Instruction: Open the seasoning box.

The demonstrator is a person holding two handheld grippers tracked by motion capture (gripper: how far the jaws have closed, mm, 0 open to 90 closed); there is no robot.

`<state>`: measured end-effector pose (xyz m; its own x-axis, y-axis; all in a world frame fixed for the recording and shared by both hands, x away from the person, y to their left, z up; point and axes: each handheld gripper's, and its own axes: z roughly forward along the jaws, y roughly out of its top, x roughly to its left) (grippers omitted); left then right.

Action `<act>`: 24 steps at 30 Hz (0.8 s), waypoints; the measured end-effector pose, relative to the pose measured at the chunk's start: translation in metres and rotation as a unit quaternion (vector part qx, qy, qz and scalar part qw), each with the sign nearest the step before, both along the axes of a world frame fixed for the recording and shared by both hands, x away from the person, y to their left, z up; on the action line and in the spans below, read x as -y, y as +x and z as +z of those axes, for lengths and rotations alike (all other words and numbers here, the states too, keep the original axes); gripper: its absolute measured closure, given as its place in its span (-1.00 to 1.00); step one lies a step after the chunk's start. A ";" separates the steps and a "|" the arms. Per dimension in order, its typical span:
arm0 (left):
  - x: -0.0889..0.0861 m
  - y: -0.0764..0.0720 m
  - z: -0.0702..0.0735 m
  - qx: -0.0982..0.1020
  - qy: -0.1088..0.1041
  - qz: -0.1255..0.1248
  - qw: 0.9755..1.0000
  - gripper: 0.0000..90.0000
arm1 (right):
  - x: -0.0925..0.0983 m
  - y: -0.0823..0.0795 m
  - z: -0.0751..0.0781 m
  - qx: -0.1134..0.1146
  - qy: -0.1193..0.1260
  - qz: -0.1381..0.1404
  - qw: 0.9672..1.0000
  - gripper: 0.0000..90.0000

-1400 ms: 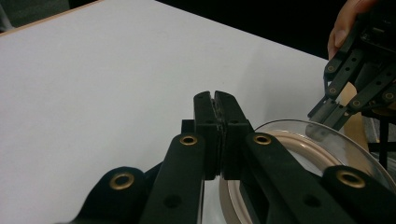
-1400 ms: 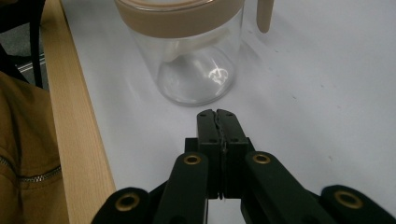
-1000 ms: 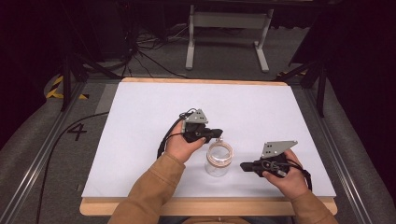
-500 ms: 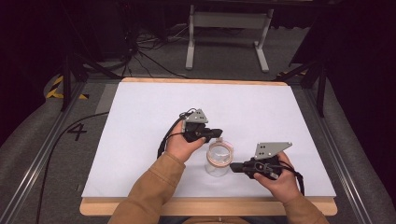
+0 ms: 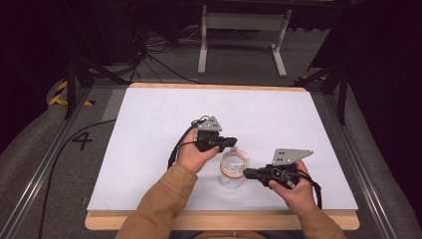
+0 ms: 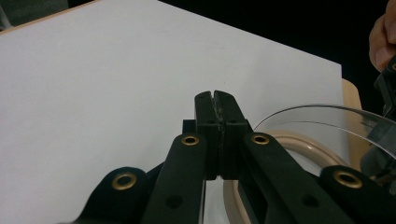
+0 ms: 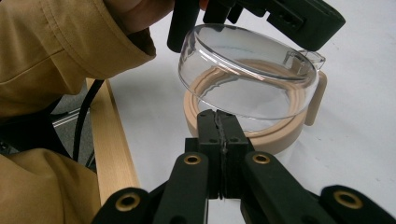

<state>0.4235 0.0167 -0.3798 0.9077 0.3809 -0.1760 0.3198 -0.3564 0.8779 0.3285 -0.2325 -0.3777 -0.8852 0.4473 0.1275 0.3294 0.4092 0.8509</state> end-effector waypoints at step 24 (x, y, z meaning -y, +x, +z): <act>-0.056 -0.020 0.020 0.014 -0.015 0.057 0.998 0.93 | -0.001 0.012 0.015 0.031 0.026 0.014 0.999 1.00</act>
<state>0.4033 0.0726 -0.3594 0.8637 0.4765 -0.1641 0.3318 -0.2926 0.8968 0.3409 -0.2313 -0.3622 -0.9040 0.4170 0.0943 0.2640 0.3712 0.8902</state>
